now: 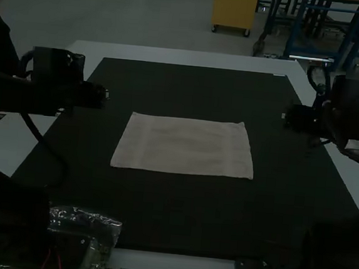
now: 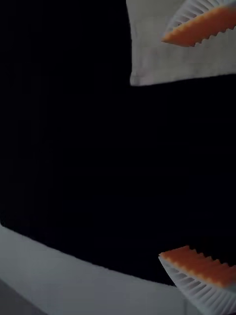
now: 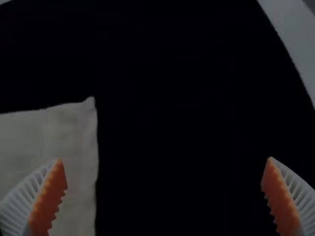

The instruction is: Fold the towel.

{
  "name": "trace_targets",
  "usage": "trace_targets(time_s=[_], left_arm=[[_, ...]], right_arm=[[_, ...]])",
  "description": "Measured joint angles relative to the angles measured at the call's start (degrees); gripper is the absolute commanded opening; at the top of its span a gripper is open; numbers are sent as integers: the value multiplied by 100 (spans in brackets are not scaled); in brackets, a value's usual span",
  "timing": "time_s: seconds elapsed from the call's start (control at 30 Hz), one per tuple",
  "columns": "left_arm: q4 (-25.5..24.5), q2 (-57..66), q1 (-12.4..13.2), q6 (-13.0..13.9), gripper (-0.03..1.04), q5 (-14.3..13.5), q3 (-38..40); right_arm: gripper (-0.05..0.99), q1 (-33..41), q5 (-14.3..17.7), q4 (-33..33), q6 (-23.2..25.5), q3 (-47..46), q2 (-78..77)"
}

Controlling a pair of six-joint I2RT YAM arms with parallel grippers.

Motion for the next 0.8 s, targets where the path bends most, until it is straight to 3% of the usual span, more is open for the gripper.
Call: trace_targets(time_s=[0.2,0.37,0.57,0.8], left_arm=[[96,739,-122,-39,96,326,-177],[562,1576,-122,-37,96,511,-199],[1165,2203,-122,-37,96,647,-192],[1331,2922,-122,-11,96,728,175]], right_arm=[[91,24,-162,520,66,-437,111],[91,291,-361,721,81,-527,229],[91,787,-505,1344,85,-599,1060],[91,1099,-531,2013,94,-503,2076]])
